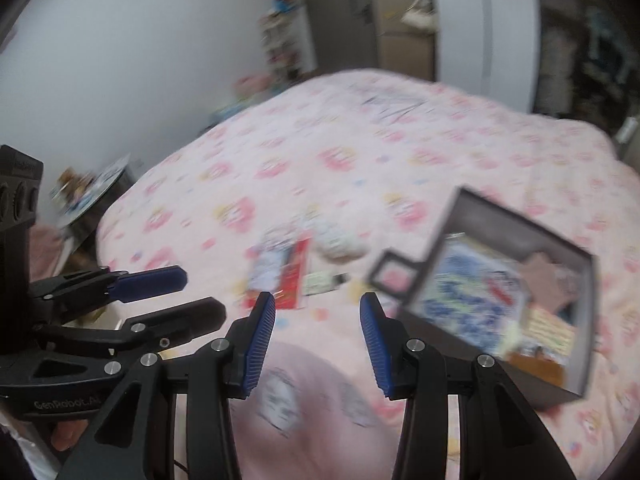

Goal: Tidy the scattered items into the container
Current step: 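Withdraw the left gripper and move it to the clear plastic case, then grasp the clear plastic case with the left gripper and lift it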

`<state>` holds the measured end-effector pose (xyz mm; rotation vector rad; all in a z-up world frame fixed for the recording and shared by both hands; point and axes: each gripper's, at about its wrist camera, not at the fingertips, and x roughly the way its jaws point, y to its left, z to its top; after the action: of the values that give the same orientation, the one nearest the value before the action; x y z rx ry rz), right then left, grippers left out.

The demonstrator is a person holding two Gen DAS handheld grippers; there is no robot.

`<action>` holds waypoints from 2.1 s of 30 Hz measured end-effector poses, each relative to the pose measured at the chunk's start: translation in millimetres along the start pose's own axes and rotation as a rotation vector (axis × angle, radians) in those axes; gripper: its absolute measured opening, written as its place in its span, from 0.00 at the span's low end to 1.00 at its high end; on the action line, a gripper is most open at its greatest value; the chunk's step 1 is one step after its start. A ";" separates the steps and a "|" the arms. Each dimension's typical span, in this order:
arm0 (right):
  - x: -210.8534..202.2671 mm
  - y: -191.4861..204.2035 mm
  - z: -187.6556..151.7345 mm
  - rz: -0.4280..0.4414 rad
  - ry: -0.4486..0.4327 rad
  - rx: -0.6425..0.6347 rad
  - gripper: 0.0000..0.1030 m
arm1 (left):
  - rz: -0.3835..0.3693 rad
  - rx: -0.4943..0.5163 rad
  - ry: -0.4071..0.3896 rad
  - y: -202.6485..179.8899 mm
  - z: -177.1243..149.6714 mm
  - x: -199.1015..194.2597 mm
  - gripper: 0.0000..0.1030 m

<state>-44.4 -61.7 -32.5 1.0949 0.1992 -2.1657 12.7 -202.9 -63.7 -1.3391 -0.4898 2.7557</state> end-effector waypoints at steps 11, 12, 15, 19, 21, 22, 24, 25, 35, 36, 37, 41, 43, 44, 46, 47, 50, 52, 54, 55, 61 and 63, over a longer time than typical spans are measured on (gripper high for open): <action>114.2 12.4 31.4 0.051 0.192 -0.066 0.39 | 0.012 -0.325 0.109 111.4 -9.3 100.6 0.37; 121.9 7.0 30.7 0.055 0.208 -0.052 0.39 | -0.001 -0.347 0.134 118.9 -12.0 113.8 0.35; 144.7 -5.0 30.7 0.067 0.259 -0.034 0.39 | -0.047 -0.406 0.184 133.6 -18.7 145.2 0.34; 177.0 -17.6 32.8 0.091 0.333 -0.016 0.39 | 0.014 -0.485 0.193 150.7 -20.4 166.6 0.34; 190.4 -18.2 34.2 0.115 0.369 -0.020 0.39 | 0.038 -0.521 0.180 160.8 -20.2 171.8 0.34; 197.9 -17.1 35.6 0.121 0.385 -0.027 0.39 | 0.033 -0.539 0.170 165.6 -19.1 174.4 0.34; 216.0 -14.4 40.3 0.143 0.413 -0.042 0.39 | 0.033 -0.553 0.158 170.7 -15.5 178.5 0.35; 226.0 -13.5 42.4 0.157 0.431 -0.052 0.37 | 0.032 -0.553 0.157 170.7 -12.9 180.4 0.33; 253.9 -36.3 45.9 0.135 0.489 -0.006 0.31 | -0.006 -0.399 0.173 128.7 4.1 183.0 0.26; 253.1 -38.6 44.0 0.132 0.492 -0.004 0.31 | 0.058 -0.387 0.141 129.3 10.9 181.1 0.26; 253.0 -40.6 41.5 0.133 0.500 0.000 0.31 | 0.074 -0.397 0.131 133.0 18.6 183.9 0.26; 256.0 -41.1 31.2 0.208 0.559 0.020 0.31 | 0.038 -0.445 0.235 143.3 30.9 209.7 0.27; 254.5 -37.6 26.8 0.222 0.570 0.004 0.31 | 0.041 -0.432 0.238 136.1 27.3 208.9 0.28; 253.1 -35.9 25.7 0.216 0.567 -0.010 0.31 | 0.034 -0.426 0.244 133.0 24.7 207.2 0.28; 250.3 -35.2 25.2 0.213 0.554 -0.009 0.31 | -0.010 -0.426 0.260 125.2 18.1 204.6 0.28; 248.7 -36.3 25.9 0.221 0.543 0.007 0.31 | -0.031 -0.422 0.272 121.7 15.4 204.4 0.28; 239.8 -45.9 31.7 0.234 0.480 0.082 0.33 | -0.050 -0.424 0.258 116.1 12.0 197.5 0.27; 228.9 -58.0 38.7 0.290 0.422 0.168 0.34 | -0.013 -0.453 0.202 122.3 16.6 189.4 0.27; 215.9 -62.6 43.0 0.244 0.377 0.166 0.34 | 0.033 -0.472 0.155 134.0 25.2 184.4 0.26; 211.7 -61.9 42.7 0.206 0.378 0.141 0.34 | 0.038 -0.478 0.147 140.6 30.8 185.1 0.26; 221.6 -44.2 20.9 0.276 0.555 -0.004 0.34 | 0.046 -0.497 0.125 169.5 60.7 205.8 0.39; 226.8 -40.7 19.0 0.263 0.563 -0.023 0.34 | 0.049 -0.472 0.146 172.7 65.2 217.3 0.39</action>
<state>-174.6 -155.5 -199.0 1.6005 0.3093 -1.5835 -156.3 -346.9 -242.5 -1.6390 -1.1646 2.6496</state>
